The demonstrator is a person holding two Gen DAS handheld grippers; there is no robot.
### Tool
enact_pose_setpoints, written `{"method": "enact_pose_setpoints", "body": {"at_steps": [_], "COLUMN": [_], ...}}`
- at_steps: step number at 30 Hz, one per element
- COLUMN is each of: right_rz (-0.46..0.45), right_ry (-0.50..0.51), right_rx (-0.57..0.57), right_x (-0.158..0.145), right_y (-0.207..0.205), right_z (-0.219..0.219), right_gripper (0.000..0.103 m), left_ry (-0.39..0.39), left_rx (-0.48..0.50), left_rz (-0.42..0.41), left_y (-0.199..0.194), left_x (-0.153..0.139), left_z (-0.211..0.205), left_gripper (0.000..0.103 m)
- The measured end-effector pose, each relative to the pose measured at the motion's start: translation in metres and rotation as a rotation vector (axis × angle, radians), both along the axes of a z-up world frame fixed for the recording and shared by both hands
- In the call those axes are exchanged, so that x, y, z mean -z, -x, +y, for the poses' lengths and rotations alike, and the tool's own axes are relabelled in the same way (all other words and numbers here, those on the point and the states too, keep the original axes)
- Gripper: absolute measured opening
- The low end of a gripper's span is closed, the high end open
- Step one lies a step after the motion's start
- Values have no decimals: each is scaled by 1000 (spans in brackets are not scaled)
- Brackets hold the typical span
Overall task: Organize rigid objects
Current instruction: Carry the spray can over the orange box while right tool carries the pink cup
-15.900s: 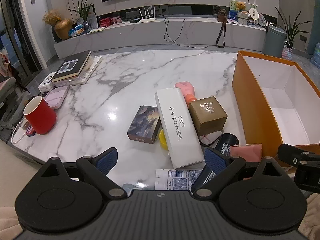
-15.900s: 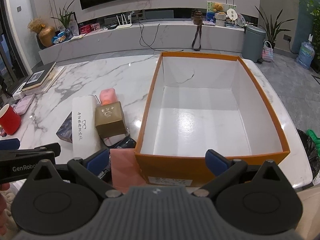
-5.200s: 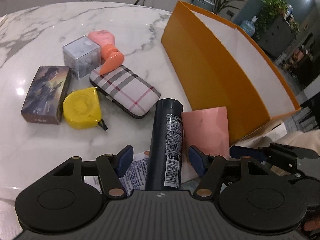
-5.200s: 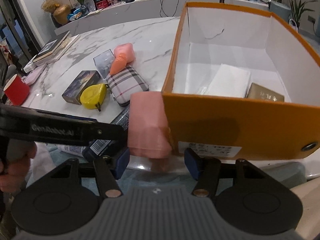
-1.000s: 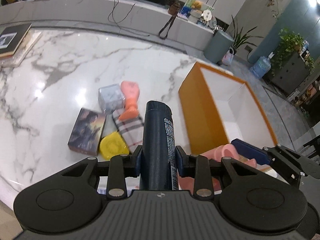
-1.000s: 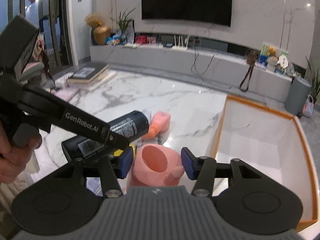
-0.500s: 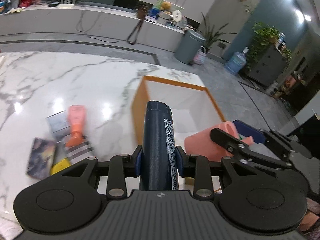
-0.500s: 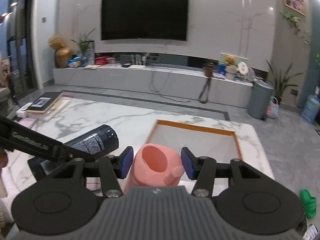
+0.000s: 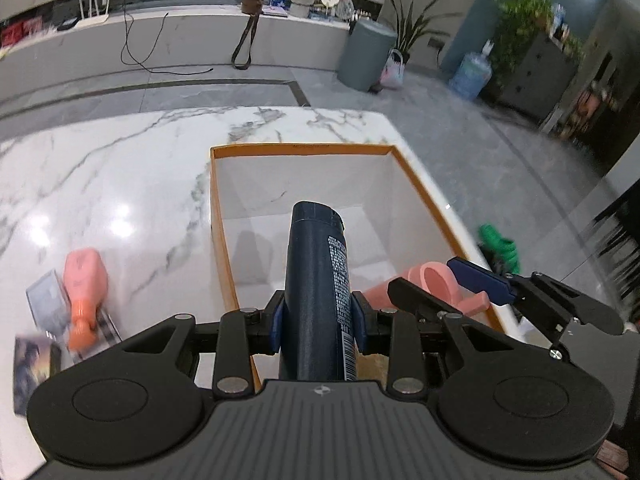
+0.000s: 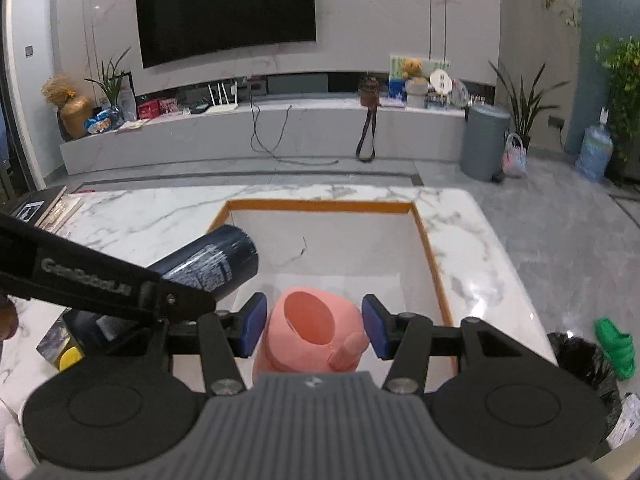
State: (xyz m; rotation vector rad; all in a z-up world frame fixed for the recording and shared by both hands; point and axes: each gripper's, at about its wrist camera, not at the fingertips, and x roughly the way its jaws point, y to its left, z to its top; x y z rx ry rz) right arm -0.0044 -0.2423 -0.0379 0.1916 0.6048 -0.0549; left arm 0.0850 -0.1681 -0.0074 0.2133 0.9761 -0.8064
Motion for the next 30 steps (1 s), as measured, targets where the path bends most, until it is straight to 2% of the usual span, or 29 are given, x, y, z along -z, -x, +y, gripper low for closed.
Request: {"method": "enact_pose_setpoints", "body": {"at_steps": [8, 13, 19, 25, 30], "right_rz": [46, 74, 125, 146, 144], "right_ry": [9, 77, 85, 121, 124], "right_rx": [-10, 2, 4, -5, -8], "right_x": [19, 30, 39, 41, 41], "right_y": [-41, -48, -51, -50, -48], "right_z": [-5, -4, -7, -1, 0], "right_gripper": [52, 52, 52, 52, 52], "left_ry": [-110, -167, -230, -260, -249], "left_rx": [-25, -7, 14, 15, 8], "left_rz": [-38, -72, -110, -120, -108], "left_y": [-25, -23, -15, -12, -15], "left_x": [19, 30, 42, 46, 46], "left_z": [-30, -40, -48, -48, -45], "left_gripper": [37, 37, 37, 37, 37]}}
